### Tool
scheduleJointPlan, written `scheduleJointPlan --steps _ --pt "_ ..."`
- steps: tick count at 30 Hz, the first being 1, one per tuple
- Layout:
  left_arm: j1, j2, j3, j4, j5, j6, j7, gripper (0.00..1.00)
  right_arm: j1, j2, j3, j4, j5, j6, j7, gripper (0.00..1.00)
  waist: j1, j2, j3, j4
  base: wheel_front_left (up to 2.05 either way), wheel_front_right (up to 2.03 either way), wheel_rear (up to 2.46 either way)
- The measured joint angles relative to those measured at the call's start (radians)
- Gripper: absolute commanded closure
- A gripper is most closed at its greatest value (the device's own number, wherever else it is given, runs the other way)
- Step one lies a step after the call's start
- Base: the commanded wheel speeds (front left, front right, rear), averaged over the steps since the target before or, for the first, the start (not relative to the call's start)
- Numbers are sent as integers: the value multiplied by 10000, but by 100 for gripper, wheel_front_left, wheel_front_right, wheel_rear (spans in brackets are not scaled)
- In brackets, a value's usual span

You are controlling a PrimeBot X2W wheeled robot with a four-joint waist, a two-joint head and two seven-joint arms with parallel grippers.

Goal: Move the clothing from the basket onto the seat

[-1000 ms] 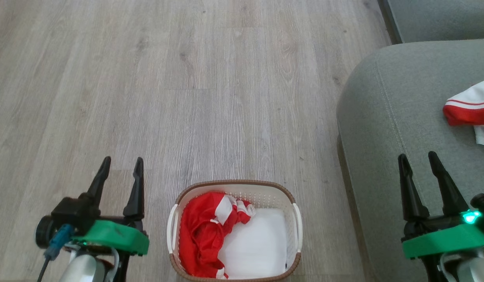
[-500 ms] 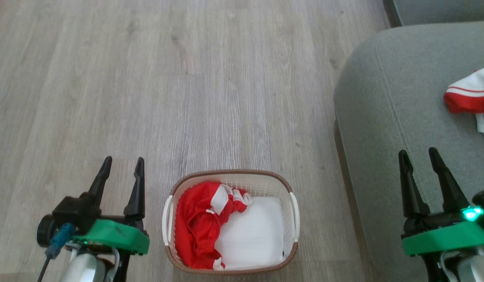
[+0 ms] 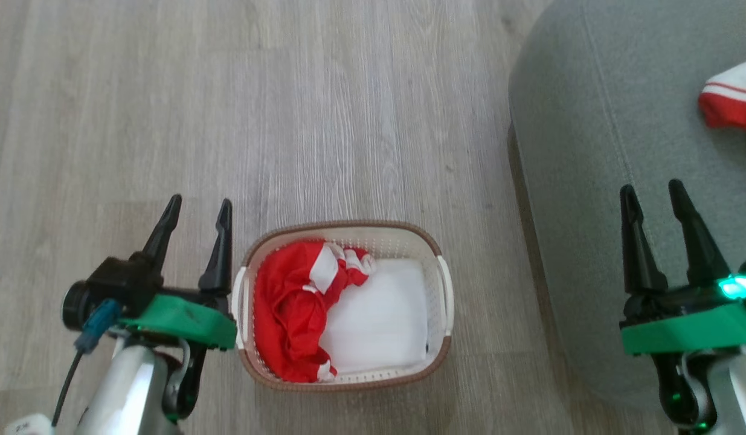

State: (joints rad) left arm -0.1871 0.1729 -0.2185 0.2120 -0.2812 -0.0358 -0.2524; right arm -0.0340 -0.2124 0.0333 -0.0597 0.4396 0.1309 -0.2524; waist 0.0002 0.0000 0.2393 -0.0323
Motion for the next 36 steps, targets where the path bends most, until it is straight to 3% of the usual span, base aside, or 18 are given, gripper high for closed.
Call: scheduleJointPlan --steps 20,36 --pt "-2075 -251 -462 1987 142 -616 0 0 -1407 255 -79 -276 -121 0 -2 0 0 0 2131 -447 0 0 0" --pt "-4206 -575 -1641 5789 -301 -886 834 0 -2523 439 -90 -566 -224 0 -31 0 -1 0 3813 -842 0 0 0"
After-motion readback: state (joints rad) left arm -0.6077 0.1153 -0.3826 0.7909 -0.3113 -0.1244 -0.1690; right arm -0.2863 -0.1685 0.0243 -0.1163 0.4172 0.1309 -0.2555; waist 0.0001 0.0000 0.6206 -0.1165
